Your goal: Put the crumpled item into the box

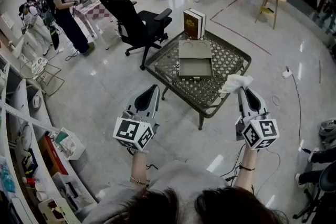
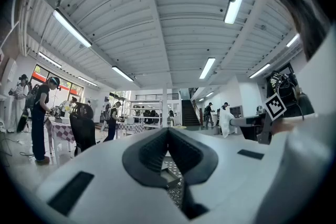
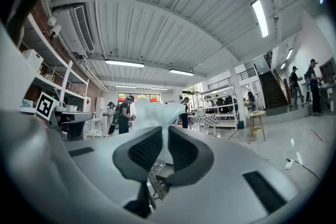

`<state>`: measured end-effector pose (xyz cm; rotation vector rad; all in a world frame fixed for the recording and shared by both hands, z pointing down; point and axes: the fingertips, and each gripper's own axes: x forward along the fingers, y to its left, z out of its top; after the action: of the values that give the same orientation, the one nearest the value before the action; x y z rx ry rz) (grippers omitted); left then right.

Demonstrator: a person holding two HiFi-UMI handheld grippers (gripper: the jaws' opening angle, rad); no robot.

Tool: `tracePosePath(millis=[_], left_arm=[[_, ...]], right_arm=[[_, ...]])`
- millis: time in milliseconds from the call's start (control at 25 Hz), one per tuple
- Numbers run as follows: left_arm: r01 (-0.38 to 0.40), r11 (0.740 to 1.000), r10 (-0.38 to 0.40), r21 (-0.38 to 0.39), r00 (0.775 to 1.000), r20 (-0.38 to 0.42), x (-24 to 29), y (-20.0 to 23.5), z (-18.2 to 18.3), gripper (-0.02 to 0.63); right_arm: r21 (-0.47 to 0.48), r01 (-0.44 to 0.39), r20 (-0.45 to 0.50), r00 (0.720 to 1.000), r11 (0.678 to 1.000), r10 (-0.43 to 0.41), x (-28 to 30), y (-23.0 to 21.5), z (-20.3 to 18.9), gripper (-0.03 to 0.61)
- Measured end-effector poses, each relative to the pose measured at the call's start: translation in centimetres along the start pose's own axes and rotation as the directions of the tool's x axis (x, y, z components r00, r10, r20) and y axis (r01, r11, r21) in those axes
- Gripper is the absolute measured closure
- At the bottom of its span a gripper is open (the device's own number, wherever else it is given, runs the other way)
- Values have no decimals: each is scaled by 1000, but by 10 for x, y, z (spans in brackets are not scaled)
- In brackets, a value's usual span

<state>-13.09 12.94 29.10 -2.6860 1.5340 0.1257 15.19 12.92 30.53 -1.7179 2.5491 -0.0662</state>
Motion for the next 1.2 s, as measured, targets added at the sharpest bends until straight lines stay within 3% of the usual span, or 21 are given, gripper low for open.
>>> tracePosePath(millis=[1200], left_arm=[[-18,999,15,-38,996,-86,21,-26,-30,597]], right_arm=[[46,-55,-50,997,997,57,16,-30,-22,525]])
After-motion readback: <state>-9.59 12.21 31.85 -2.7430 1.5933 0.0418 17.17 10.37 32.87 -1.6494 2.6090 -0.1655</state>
